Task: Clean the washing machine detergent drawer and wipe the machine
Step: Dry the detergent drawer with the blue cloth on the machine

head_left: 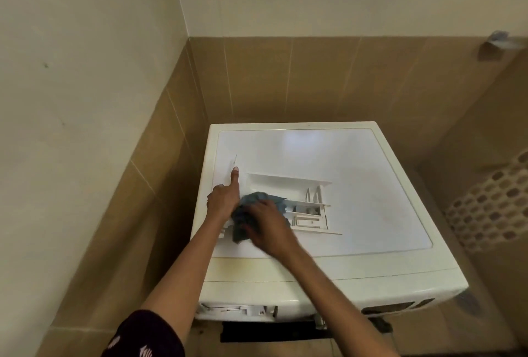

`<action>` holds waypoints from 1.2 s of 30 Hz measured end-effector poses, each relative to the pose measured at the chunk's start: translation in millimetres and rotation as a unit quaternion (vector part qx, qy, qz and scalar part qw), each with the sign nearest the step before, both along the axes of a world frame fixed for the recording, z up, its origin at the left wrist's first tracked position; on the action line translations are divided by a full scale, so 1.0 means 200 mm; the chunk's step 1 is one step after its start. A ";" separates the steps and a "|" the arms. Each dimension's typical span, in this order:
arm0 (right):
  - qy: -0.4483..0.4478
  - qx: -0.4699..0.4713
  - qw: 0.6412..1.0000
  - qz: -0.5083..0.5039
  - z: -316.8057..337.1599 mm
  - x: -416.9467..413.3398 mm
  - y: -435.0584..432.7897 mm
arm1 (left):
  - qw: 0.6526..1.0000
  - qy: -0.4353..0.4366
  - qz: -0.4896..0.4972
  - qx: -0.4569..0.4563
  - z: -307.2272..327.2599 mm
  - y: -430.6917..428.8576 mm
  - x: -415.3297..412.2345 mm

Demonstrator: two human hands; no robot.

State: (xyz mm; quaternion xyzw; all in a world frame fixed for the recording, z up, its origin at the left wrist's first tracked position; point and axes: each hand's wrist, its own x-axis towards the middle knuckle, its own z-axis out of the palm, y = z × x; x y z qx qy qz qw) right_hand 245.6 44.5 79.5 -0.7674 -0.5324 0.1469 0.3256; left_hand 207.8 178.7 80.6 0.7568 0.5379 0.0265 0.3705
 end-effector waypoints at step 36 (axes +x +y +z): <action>0.191 0.305 0.888 -0.286 0.33 0.40 -0.09 | 0.999 -0.021 0.024 -0.027 -0.03 0.01 0.00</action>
